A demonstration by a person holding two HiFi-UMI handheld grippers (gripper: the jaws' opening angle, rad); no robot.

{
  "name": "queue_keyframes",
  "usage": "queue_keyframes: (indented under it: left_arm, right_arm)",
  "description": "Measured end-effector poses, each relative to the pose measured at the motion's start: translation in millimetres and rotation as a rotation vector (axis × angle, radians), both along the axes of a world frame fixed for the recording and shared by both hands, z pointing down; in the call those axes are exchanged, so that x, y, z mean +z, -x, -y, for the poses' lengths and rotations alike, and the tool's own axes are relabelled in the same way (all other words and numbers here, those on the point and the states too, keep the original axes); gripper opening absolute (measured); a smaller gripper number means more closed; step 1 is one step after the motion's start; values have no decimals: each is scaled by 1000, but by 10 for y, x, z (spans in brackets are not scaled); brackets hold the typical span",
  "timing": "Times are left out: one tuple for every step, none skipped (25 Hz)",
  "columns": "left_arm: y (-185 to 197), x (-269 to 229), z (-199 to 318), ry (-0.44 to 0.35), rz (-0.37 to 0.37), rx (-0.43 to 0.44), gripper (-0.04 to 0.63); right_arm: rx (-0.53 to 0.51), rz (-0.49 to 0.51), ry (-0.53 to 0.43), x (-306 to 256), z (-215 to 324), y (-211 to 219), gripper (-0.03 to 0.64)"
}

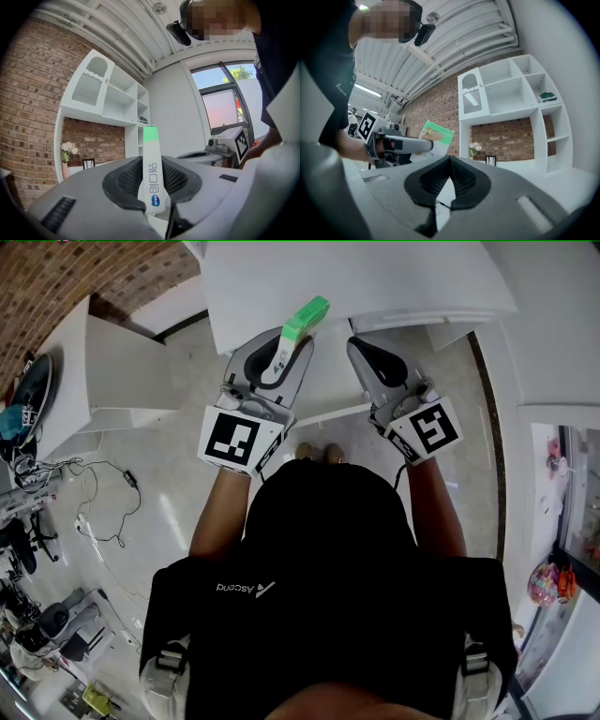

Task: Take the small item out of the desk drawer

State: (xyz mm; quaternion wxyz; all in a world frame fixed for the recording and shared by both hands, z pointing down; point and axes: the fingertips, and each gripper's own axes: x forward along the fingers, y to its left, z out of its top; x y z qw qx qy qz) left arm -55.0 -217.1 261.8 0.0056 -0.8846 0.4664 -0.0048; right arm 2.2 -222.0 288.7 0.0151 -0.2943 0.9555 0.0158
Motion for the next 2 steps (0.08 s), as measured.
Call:
queue_keyframes:
  left_arm:
    - [4,4,-1,1,1,-1,89]
    - [7,8,-2,3,2,-2,89]
  right_arm:
    - [1,1,1,0,1,1,2]
    - [2,1,3,0,1,1,2]
